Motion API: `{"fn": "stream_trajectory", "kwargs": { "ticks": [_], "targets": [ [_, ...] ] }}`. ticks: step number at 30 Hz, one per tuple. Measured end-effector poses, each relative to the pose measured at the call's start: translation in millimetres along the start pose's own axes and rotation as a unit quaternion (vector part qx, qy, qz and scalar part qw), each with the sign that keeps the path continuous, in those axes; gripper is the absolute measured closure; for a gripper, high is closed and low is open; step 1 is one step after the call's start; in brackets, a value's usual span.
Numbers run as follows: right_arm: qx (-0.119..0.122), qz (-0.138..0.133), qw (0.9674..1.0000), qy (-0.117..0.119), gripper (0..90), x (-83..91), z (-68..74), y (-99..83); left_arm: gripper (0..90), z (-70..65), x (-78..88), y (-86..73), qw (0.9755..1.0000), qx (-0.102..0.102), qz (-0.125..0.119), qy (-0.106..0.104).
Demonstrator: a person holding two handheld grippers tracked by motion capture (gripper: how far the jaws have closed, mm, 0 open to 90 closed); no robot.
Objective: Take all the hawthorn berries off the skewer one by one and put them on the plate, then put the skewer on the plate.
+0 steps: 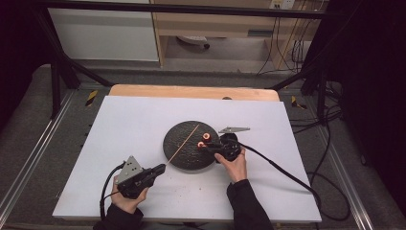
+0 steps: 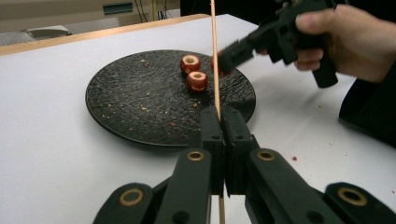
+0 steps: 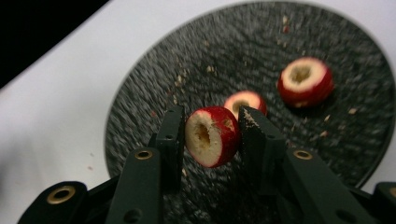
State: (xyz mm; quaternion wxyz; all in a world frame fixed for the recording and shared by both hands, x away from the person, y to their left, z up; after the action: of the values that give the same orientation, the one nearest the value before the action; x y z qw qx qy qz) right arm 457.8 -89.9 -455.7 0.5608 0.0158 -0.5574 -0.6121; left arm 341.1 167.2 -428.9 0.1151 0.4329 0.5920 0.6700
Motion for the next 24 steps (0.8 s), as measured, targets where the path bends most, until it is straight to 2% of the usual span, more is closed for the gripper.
{"fn": "stream_trajectory", "kwargs": {
  "ticks": [5, 12, 20, 24],
  "targets": [
    [0.004, 0.013, 0.9999, -0.001, 63.2, -12.0, 1.9, -10.9, 88.4, 0.7, -0.3, -0.1, 1.0000, 0.002, 0.001, 0.001],
    [0.015, 0.019, 0.9996, -0.012, 62.1, -15.6, 3.1, -16.7, 88.4, 2.4, -0.3, 0.9, 1.0000, 0.009, 0.004, 0.002],
    [0.027, 0.007, 0.9994, -0.019, 55.7, -7.3, 6.4, -13.5, 88.3, 7.1, 0.0, 4.0, 0.9998, 0.016, 0.010, 0.008],
    [0.029, -0.007, 0.9994, -0.019, 48.2, 3.4, 8.0, -11.8, 88.4, 10.0, -3.3, 7.2, 0.9995, 0.021, 0.022, 0.012]
  ]
}}
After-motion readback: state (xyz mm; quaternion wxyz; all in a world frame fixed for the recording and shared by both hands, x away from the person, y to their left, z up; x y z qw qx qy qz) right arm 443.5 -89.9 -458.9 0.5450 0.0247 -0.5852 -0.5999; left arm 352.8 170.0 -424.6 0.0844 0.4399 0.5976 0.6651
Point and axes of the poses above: each handheld gripper's, and its own axes: x roughly backward along the jaws, y roughly out of its top, z roughly to its left, the point moved 4 cm from there along -x, roughly forward along the jaws, and after that the axes turned 5 degrees about z, right-handed, at the moved point
